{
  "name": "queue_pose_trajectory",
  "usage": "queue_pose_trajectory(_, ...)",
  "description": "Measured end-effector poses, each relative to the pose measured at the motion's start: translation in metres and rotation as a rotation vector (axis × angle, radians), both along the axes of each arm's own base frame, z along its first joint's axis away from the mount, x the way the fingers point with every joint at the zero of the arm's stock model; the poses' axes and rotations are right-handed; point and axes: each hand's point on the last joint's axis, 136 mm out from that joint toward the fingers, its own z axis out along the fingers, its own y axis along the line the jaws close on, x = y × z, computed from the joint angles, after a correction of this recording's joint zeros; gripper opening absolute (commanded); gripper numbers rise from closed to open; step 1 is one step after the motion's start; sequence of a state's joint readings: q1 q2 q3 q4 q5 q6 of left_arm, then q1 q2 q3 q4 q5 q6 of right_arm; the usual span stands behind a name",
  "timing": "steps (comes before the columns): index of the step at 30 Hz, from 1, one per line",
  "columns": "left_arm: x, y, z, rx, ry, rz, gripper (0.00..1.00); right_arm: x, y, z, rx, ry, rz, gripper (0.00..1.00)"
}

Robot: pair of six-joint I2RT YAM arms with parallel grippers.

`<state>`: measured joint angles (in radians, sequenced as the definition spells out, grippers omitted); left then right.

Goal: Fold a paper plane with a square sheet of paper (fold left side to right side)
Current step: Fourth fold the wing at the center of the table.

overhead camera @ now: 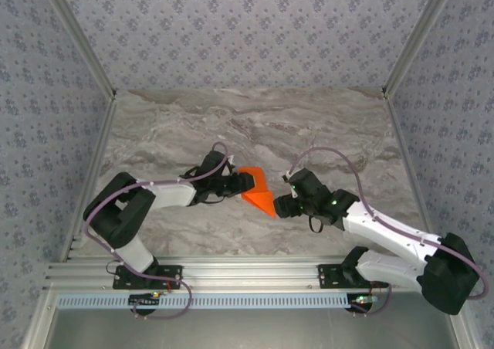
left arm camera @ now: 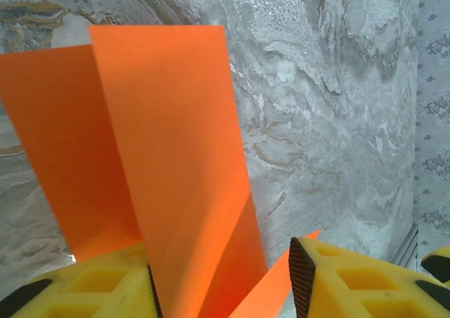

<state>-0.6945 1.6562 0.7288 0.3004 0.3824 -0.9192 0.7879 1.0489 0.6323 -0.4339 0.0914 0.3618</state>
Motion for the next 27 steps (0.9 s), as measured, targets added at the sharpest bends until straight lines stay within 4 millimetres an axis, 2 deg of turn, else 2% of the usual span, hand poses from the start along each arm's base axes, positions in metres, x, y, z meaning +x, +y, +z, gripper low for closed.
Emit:
queue_pose_trajectory(16, 0.003, 0.003, 0.000, 0.049, 0.074, 0.050, 0.46, -0.009, 0.000, 0.002, -0.081, -0.090, 0.019, 0.95)
queue_pose_trajectory(21, 0.009, -0.002, 0.005, 0.038, 0.081, 0.060, 0.46, -0.008, 0.003, 0.013, -0.056, -0.138, 0.027, 1.00)
queue_pose_trajectory(24, 0.010, -0.003, 0.005, 0.036, 0.088, 0.064, 0.46, -0.008, 0.011, 0.024, -0.012, -0.192, 0.052, 1.00)
queue_pose_trajectory(27, 0.010, -0.004, 0.004, 0.040, 0.099, 0.065, 0.46, -0.010, 0.018, 0.025, 0.005, -0.229, 0.086, 1.00)
